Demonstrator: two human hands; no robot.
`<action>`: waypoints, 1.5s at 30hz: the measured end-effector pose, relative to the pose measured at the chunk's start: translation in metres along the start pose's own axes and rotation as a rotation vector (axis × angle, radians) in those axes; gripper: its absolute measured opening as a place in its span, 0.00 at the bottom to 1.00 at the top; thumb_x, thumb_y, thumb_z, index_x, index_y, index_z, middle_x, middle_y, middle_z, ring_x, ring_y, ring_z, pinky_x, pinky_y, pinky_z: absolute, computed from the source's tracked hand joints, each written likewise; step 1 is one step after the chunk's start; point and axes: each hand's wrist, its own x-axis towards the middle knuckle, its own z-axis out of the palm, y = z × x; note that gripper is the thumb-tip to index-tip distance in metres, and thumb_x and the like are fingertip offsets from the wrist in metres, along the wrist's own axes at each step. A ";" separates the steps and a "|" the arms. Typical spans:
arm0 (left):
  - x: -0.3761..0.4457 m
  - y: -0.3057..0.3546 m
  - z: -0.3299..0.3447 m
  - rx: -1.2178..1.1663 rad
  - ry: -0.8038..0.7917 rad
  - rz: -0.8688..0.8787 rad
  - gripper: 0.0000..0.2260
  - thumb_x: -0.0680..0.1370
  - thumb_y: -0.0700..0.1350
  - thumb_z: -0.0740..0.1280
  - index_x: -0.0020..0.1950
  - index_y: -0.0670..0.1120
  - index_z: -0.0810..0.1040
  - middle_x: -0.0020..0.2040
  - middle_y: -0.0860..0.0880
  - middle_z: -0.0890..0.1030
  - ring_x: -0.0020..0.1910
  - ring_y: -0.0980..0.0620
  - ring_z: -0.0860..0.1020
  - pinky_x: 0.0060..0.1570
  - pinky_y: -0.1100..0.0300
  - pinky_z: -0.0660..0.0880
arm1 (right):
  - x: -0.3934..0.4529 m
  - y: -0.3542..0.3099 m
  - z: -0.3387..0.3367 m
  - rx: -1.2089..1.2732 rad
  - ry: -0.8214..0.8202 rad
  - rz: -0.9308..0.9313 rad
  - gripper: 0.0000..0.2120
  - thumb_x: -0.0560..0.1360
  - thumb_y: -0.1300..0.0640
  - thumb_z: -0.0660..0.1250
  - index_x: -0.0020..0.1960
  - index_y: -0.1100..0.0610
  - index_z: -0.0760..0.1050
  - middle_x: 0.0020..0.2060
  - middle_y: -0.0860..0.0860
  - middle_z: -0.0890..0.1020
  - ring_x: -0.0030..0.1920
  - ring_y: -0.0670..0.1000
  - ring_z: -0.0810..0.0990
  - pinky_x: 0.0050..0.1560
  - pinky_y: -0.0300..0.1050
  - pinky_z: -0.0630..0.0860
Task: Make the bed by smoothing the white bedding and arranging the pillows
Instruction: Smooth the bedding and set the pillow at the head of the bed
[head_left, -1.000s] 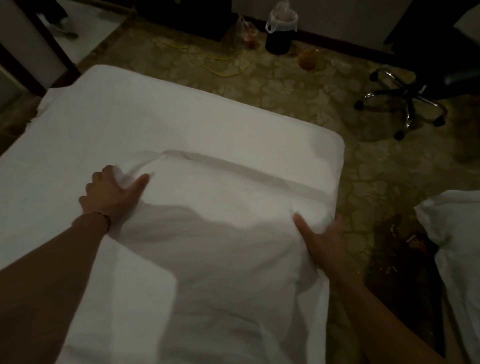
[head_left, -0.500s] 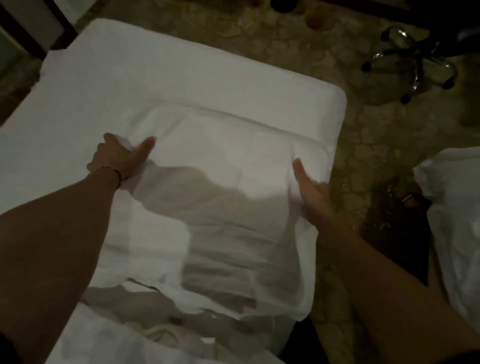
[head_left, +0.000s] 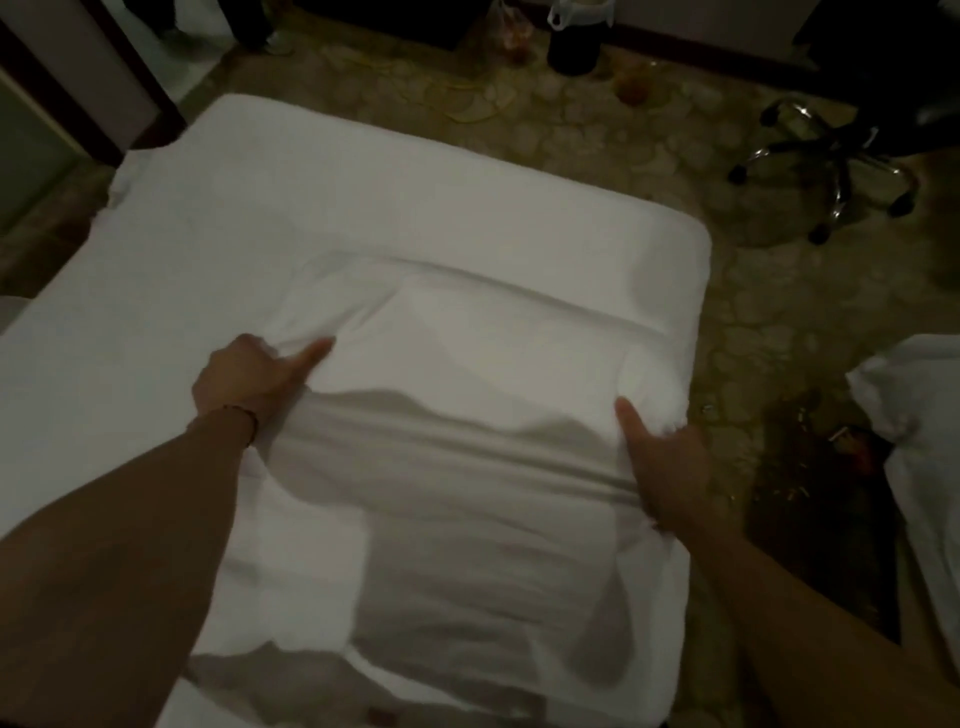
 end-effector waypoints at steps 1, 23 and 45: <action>0.006 0.001 -0.001 0.001 -0.014 -0.016 0.48 0.59 0.85 0.56 0.54 0.43 0.75 0.53 0.39 0.81 0.53 0.37 0.79 0.51 0.47 0.77 | 0.003 -0.005 0.000 -0.021 -0.010 -0.008 0.61 0.55 0.18 0.66 0.73 0.60 0.64 0.68 0.57 0.73 0.63 0.61 0.75 0.63 0.62 0.74; 0.097 0.093 0.018 -0.311 0.018 -0.038 0.39 0.71 0.74 0.62 0.57 0.38 0.80 0.59 0.36 0.80 0.59 0.37 0.77 0.56 0.50 0.73 | 0.096 -0.055 0.027 0.126 0.026 -0.067 0.47 0.66 0.27 0.68 0.70 0.62 0.69 0.64 0.55 0.76 0.63 0.56 0.75 0.57 0.43 0.68; 0.044 0.071 0.023 0.019 0.189 0.189 0.42 0.73 0.75 0.54 0.79 0.51 0.55 0.75 0.39 0.62 0.74 0.33 0.59 0.67 0.32 0.58 | 0.007 -0.052 0.058 -0.456 0.121 -0.779 0.36 0.78 0.34 0.55 0.80 0.52 0.55 0.78 0.57 0.55 0.78 0.59 0.51 0.76 0.57 0.48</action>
